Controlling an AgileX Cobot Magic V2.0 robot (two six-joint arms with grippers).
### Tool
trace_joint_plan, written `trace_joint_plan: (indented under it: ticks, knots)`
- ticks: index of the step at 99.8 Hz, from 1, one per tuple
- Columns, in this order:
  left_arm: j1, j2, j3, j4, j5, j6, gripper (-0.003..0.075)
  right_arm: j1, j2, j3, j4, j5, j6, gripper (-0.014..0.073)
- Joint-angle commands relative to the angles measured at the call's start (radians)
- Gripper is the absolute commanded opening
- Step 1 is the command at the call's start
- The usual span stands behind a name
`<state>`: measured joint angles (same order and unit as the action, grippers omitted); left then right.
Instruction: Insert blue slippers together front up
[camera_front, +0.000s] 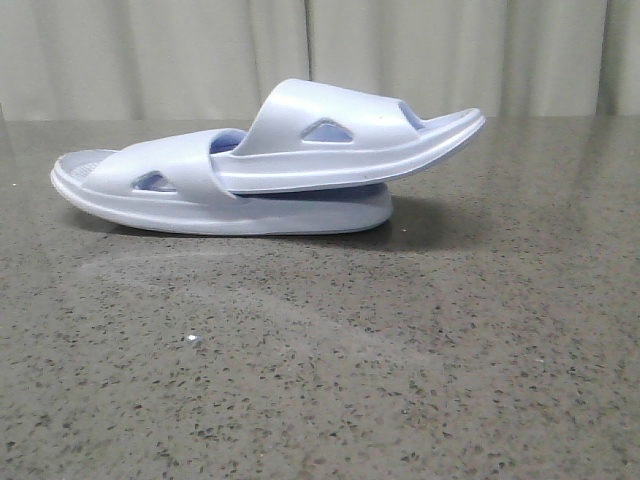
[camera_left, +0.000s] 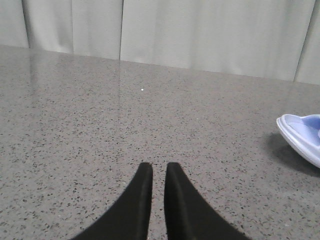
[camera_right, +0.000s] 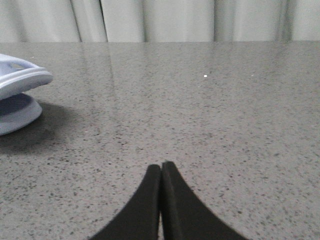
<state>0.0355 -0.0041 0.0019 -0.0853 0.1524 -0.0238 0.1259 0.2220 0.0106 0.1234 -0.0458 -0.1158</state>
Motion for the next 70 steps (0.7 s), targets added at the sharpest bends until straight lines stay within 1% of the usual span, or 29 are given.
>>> trace_joint_plan:
  ticks: [1,6,28,70]
  knots:
    - [0.002,-0.030,0.011,-0.002,-0.072,0.001,0.0015,-0.040,-0.069,0.020,-0.034,-0.072,0.014,-0.0078]
    - [0.002,-0.030,0.011,-0.002,-0.072,0.001,0.0015,-0.060,-0.111,0.020,-0.037,-0.002,0.014,-0.0078]
    - [0.002,-0.030,0.011,-0.002,-0.072,0.001,0.0015,-0.143,-0.256,0.020,-0.087,0.168,0.014,-0.0078]
    - [0.002,-0.030,0.011,-0.002,-0.072,0.001,0.0015,-0.148,-0.247,0.020,-0.087,0.163,0.014,-0.0078]
